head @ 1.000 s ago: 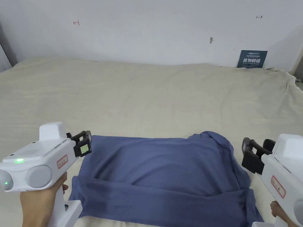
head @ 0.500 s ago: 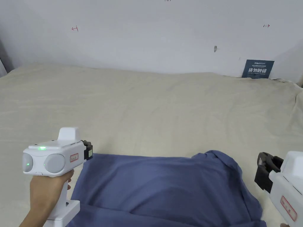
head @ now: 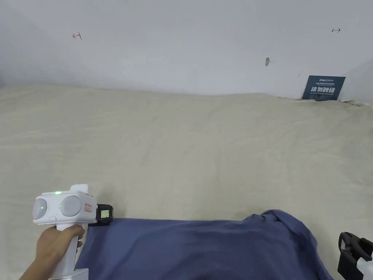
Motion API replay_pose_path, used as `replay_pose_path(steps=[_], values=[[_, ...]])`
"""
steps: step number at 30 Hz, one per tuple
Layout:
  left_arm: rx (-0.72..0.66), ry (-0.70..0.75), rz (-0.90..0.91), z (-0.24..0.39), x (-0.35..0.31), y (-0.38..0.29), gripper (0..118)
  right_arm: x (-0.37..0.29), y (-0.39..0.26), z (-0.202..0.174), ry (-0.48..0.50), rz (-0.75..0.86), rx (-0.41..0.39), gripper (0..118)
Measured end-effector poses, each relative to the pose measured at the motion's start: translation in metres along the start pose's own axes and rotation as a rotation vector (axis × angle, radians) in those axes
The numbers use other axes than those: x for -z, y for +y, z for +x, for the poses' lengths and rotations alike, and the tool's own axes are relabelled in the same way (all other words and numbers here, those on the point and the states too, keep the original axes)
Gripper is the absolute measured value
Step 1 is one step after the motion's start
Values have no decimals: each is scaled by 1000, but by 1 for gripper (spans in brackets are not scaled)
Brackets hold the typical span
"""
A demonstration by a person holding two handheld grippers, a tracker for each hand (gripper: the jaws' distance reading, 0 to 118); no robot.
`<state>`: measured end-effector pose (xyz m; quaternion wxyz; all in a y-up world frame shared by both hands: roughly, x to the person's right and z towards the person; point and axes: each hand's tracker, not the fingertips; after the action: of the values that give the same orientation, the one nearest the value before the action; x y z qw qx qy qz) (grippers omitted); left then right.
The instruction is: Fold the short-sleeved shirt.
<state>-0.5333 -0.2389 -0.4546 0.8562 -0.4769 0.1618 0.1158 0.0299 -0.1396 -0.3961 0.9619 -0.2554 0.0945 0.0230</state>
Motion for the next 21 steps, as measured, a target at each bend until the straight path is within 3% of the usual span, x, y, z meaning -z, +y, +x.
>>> replay_pose_path(steps=[3, 6, 8, 9, 14, 16, 18, 19, 21], values=[[2, 6, -31, -3, 14, -5, 82, 9, 0, 2, -6, -13, 8, 0], [1, -7, -10, -2, 16, -12, 64, 21, -2, 8, -13, -30, 12, 0], [22, -30, 14, 4, 8, -12, 38, 32, -2, 12, -13, -53, 20, 0], [23, -81, 35, 4, 6, -13, 6, 40, -3, 13, -17, -62, 18, 0], [44, -85, 83, 18, -17, -21, 0, 92, 1, 23, -12, -175, 8, 3], [37, -120, 113, 21, -35, -22, 0, 115, 1, 23, -21, -234, -11, 36], [50, -140, 135, 22, -52, -25, 0, 139, 0, 25, 3, -288, -25, 80], [55, -146, 138, 22, -59, -26, 0, 150, -1, 24, 7, -303, -17, 87], [67, -158, 148, 21, -68, -25, 0, 168, -4, 22, 10, -333, -42, 87]])
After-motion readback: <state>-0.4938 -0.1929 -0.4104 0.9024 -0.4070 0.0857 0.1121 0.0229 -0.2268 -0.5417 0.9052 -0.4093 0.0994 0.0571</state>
